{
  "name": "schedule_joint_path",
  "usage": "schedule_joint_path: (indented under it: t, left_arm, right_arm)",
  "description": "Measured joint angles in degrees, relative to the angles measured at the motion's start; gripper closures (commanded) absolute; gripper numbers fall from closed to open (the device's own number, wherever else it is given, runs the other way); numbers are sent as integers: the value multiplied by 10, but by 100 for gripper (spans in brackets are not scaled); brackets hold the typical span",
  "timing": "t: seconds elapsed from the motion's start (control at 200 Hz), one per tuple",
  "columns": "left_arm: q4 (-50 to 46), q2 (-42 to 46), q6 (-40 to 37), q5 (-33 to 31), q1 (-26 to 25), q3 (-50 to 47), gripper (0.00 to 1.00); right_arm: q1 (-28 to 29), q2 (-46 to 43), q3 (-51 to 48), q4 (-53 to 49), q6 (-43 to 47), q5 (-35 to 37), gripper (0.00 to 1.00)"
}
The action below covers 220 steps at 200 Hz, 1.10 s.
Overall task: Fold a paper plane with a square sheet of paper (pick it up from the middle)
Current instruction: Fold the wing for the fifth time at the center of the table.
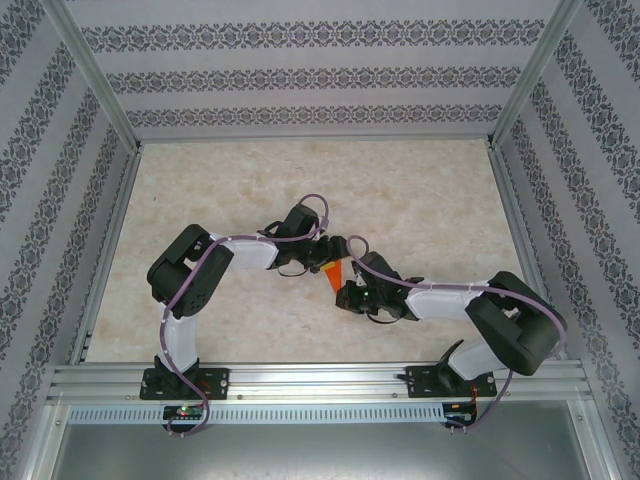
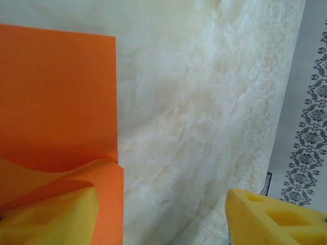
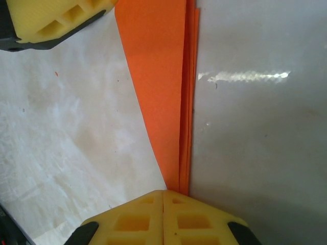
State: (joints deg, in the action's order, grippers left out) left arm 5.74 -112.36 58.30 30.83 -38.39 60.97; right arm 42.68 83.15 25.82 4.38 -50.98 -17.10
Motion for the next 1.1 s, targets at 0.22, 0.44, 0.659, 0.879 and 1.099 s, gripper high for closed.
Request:
schedule_joint_path:
  t: [0.22, 0.44, 0.659, 0.879, 1.099]
  left_arm:
    - [-1, 0, 0, 0, 0, 1, 33]
    - [-3, -1, 0, 0, 0, 2, 33]
    - [-7, -2, 0, 2, 0, 5, 33]
    - [-9, -2, 0, 2, 0, 6, 33]
    - [-9, -2, 0, 2, 0, 6, 33]
  right_arm:
    - [1, -65, -26, -43, -2, 2, 92]
    - [-12, -109, -4, -42, -1, 6, 90]
    - [-12, -42, 28, 23, -9, 12, 92]
    - [-12, 8, 25, 82, -33, 21, 95]
    - [-13, 45, 25, 117, -49, 37, 96]
